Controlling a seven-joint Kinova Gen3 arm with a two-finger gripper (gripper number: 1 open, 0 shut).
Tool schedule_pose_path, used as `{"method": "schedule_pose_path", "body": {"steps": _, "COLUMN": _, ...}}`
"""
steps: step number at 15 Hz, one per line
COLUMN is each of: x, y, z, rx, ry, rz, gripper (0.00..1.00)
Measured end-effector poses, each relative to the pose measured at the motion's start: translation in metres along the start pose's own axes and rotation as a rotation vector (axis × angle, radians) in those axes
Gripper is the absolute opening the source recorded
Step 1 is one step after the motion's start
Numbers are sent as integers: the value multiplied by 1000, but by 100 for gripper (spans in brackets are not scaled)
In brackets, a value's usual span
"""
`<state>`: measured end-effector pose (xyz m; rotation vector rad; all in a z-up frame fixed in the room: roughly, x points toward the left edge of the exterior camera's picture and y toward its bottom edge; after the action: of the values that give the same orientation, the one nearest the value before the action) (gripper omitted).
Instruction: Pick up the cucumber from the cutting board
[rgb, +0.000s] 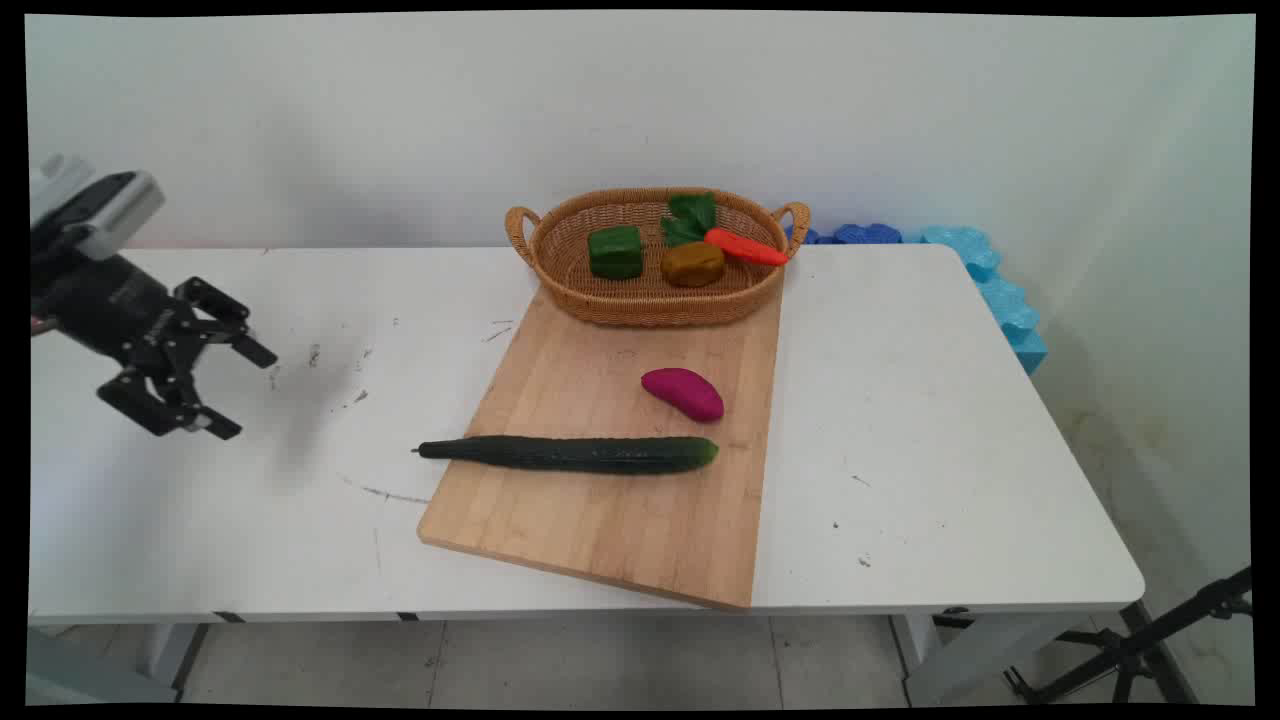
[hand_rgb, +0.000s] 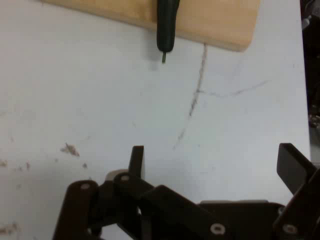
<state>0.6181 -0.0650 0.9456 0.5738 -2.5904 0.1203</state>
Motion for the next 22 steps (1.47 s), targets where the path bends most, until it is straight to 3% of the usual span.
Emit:
{"method": "schedule_pose_path", "body": {"steps": 7, "x": 45, "y": 0, "z": 33, "rx": 9, "ry": -1, "rz": 35, "gripper": 100}}
{"method": "schedule_pose_path", "body": {"steps": 14, "x": 117, "y": -1, "z": 106, "rx": 8, "ry": 29, "rz": 56, "gripper": 100}}
{"method": "schedule_pose_path", "body": {"steps": 22, "x": 163, "y": -4, "z": 163, "rx": 9, "ry": 51, "rz": 63, "gripper": 100}}
